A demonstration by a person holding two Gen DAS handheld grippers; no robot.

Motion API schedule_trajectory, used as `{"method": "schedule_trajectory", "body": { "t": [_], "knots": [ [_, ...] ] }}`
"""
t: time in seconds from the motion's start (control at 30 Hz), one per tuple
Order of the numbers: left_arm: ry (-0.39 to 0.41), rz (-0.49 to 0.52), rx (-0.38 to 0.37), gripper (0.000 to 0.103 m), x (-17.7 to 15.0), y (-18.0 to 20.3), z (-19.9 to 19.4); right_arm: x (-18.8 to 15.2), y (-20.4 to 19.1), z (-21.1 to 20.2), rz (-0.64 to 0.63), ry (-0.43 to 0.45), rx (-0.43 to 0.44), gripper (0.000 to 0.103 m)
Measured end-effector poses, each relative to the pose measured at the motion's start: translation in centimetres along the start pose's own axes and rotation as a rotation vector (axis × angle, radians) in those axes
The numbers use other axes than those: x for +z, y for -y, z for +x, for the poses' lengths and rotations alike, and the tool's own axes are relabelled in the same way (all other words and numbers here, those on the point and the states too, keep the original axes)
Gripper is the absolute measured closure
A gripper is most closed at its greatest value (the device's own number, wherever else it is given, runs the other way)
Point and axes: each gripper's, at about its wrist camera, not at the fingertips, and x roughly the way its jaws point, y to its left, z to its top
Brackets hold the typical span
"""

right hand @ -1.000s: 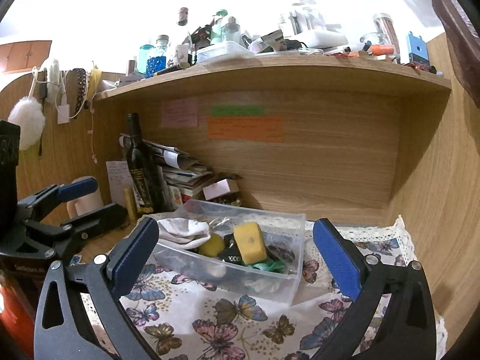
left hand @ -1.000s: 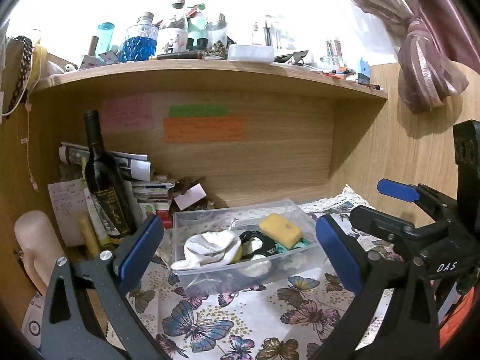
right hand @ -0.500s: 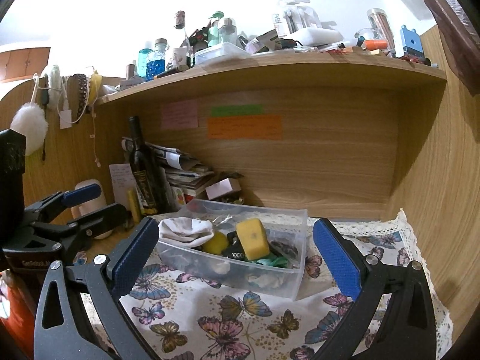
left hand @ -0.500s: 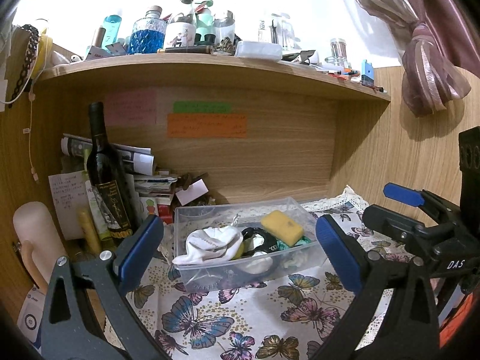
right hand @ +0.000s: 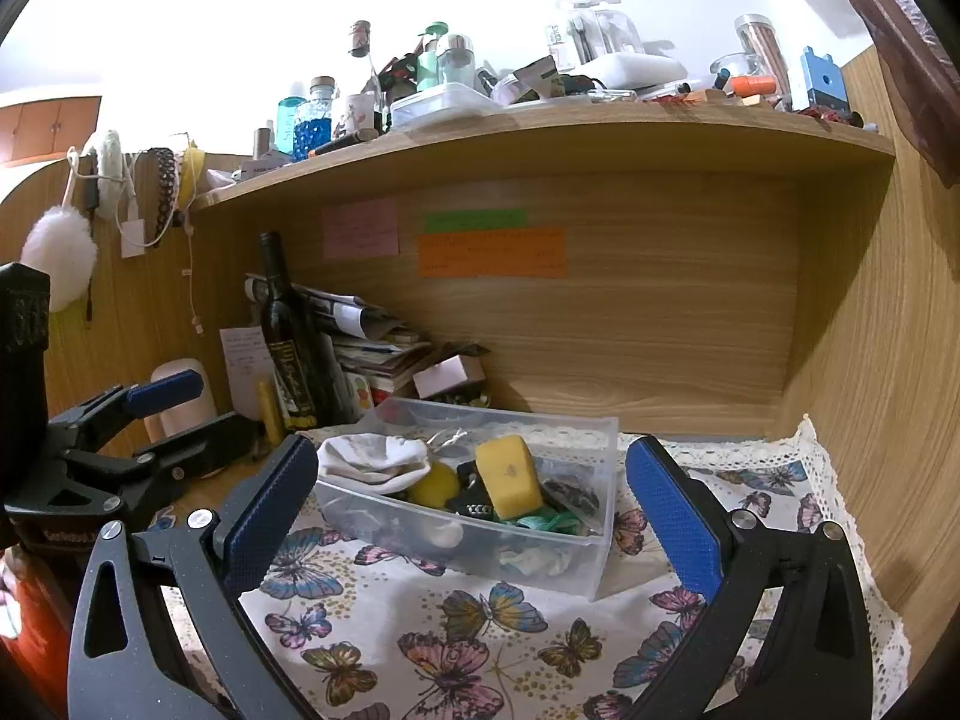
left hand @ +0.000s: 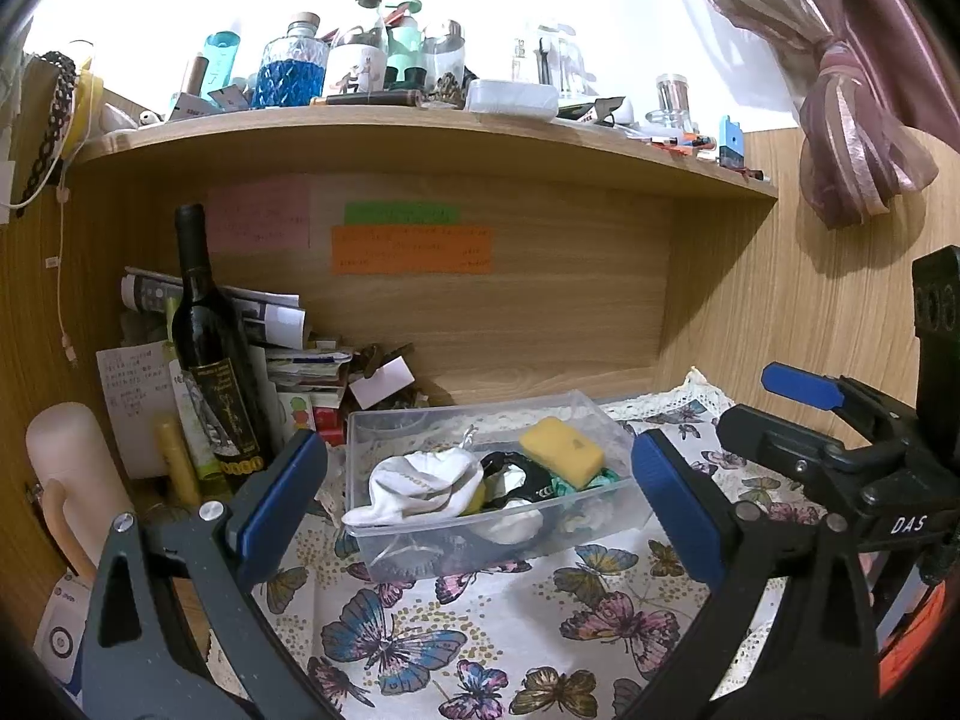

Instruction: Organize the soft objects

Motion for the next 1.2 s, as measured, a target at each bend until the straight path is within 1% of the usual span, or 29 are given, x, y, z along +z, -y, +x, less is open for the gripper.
{"method": "schedule_trajectory", "body": {
  "t": [0.77,1.2],
  "knots": [
    [0.0,-0.003,0.001,0.0,-0.07,0.08,-0.12,-0.08,0.11,0.01,0.025,0.0,0.023,0.0],
    [-0.003,-0.012,-0.002,0.0,0.0,0.06,-0.1,-0.07,0.14,-0.22,0.026,0.005,0.016,0.0]
  ]
}}
